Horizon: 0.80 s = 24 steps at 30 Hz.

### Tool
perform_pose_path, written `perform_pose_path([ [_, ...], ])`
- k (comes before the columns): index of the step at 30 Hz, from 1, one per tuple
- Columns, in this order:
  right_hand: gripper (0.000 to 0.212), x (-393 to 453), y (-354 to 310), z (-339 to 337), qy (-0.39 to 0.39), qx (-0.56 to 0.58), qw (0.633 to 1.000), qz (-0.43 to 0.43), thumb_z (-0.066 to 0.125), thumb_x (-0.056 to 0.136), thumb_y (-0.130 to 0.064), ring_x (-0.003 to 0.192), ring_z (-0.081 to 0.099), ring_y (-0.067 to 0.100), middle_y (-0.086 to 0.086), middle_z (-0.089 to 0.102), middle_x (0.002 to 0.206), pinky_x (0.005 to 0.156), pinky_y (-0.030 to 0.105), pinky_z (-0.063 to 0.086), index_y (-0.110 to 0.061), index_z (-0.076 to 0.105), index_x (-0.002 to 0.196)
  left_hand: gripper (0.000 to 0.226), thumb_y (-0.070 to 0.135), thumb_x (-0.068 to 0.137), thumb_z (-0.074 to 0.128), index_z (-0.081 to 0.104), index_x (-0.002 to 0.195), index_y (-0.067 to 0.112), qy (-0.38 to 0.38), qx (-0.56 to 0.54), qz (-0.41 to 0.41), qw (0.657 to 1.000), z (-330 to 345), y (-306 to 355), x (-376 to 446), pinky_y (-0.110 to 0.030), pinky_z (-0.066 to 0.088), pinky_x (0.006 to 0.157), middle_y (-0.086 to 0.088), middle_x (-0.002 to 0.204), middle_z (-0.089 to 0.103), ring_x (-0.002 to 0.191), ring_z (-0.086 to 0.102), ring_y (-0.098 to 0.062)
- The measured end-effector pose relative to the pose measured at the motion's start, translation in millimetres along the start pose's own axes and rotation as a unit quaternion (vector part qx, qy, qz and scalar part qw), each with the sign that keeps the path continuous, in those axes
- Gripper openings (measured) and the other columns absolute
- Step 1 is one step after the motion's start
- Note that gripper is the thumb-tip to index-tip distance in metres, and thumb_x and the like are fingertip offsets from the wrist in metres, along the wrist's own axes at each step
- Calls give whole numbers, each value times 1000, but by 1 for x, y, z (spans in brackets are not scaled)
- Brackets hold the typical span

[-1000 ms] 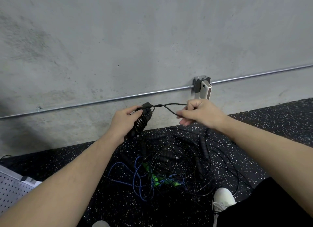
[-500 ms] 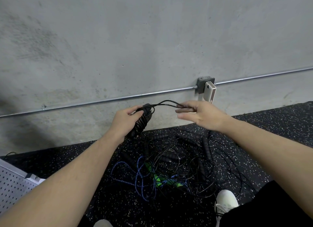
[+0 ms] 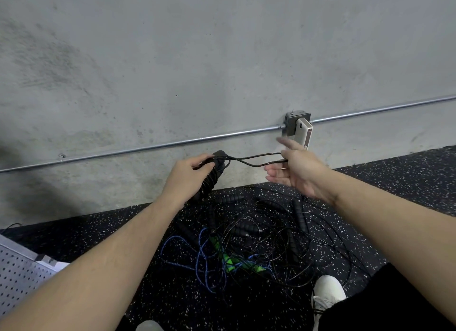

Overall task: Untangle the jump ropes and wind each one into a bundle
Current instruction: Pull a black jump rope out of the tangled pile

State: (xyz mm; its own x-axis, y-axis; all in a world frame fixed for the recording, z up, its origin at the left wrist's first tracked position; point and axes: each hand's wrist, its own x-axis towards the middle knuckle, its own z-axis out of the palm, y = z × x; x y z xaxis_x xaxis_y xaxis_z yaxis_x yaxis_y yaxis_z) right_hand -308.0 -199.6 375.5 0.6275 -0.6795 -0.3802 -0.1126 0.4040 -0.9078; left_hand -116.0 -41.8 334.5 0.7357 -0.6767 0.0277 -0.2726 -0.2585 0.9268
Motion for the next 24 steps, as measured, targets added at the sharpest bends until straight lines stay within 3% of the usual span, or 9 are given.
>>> perform_pose_path([
  [6,33,-1,6,-12,-60,-238,969,30,34,107,-19,95,74,24,8,78,96,84,42,61,-11,64,120,20,38,90,73,76,104,51,7,-44,-19,999,-3,-1,0,-59,55,96,4,112,76,104,72,-30],
  [9,37,-6,10,-6,-85,-416,905,-20,38,106,-30,90,73,15,0,78,97,84,35,57,-13,71,103,18,37,91,72,76,99,53,16,-56,-20,998,0,1,-2,-61,56,93,0,111,77,101,73,-32],
  [11,41,-6,16,2,-92,-499,859,-74,35,107,-39,96,70,16,-3,75,104,91,33,50,-16,69,107,19,39,92,70,76,102,54,13,-31,-12,999,3,2,-4,-57,56,95,1,110,77,103,73,-29],
  [13,38,-1,21,10,-68,-506,852,-117,30,108,-38,100,64,18,1,69,113,94,34,47,-19,62,118,19,39,96,66,75,107,51,6,31,10,999,6,5,-7,-45,58,93,9,109,77,100,74,-19],
  [15,30,1,21,16,-18,-442,886,-139,30,106,-31,90,62,17,3,67,110,85,38,49,-21,54,120,21,40,99,60,73,113,49,3,128,40,991,9,9,-10,-34,60,81,16,105,77,87,73,-9],
  [18,21,-3,14,20,55,-323,917,-226,34,103,-21,80,55,7,-1,63,109,69,29,43,-24,50,117,25,42,103,54,70,120,50,-4,251,75,965,13,13,-16,-28,53,63,17,97,75,75,67,-9],
  [20,18,-9,6,22,82,-285,894,-336,40,102,-20,85,53,2,-7,62,110,72,21,40,-23,53,113,27,43,104,52,69,123,49,-15,302,93,949,13,15,-19,-25,46,57,13,97,75,71,63,-8],
  [22,18,-11,1,24,63,-361,842,-396,48,100,-27,96,56,3,-10,64,108,83,23,45,-21,61,110,28,46,104,50,67,126,48,-29,336,109,935,16,17,-22,-27,47,61,13,106,75,79,66,-11],
  [24,19,-11,4,29,13,-446,832,-331,61,92,-39,92,60,9,-9,65,98,80,28,50,-22,61,103,30,45,105,50,65,130,46,-46,363,131,921,21,21,-25,-29,49,70,15,113,72,96,67,-15],
])
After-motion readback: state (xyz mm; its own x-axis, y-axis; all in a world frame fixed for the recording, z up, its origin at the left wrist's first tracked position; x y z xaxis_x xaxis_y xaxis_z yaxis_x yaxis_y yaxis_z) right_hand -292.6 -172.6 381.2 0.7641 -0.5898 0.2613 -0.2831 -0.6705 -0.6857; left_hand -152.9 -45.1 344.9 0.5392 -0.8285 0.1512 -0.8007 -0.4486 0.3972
